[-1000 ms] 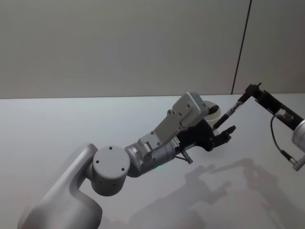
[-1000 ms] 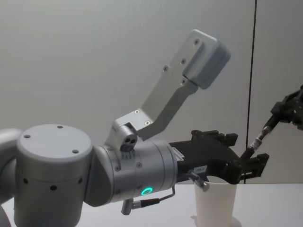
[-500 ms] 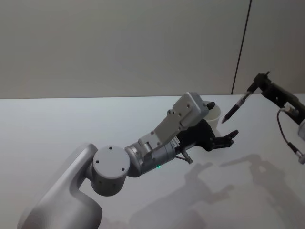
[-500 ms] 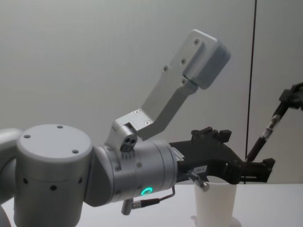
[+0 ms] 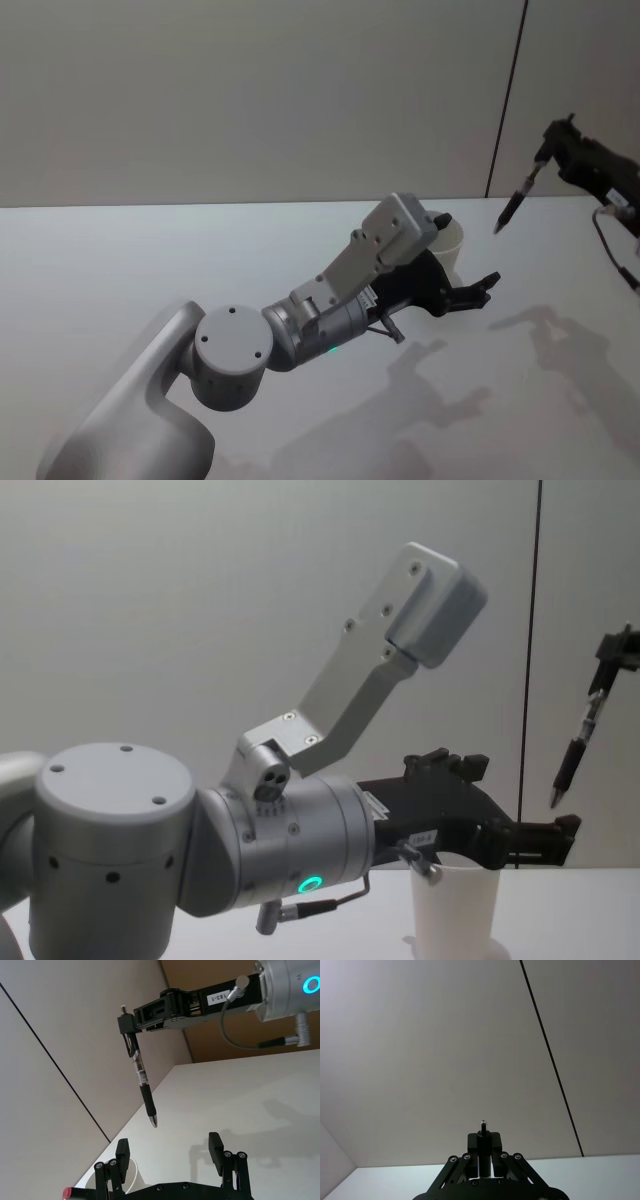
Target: Place the pen into the pen holder.
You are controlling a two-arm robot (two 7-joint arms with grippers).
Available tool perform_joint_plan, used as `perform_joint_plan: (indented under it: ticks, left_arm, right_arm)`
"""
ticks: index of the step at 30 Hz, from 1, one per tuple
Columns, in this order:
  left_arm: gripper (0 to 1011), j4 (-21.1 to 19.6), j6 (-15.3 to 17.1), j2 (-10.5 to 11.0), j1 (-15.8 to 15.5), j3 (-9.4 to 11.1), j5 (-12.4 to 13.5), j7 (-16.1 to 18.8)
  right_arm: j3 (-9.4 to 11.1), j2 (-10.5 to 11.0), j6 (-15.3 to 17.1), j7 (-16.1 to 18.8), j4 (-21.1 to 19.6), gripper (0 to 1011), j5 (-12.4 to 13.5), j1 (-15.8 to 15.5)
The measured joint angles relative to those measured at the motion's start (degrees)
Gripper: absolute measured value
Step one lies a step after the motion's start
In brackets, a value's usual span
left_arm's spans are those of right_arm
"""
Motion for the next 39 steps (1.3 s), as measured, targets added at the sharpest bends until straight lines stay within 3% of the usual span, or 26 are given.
perform_joint_plan:
  ticks: [18, 39]
  left_arm:
    - [1004, 0.0, 0.0, 0.0, 0.0, 0.0, 0.0, 0.0]
    - [1004, 0.0, 0.0, 0.0, 0.0, 0.0, 0.0, 0.0]
  right_arm:
    - [-1.1, 1.6, -6.8, 14.0, 13.3, 153, -6.1, 8.7]
    - [-2.8, 1.5, -13.0, 26.0, 26.9, 153, -7.5, 16.2]
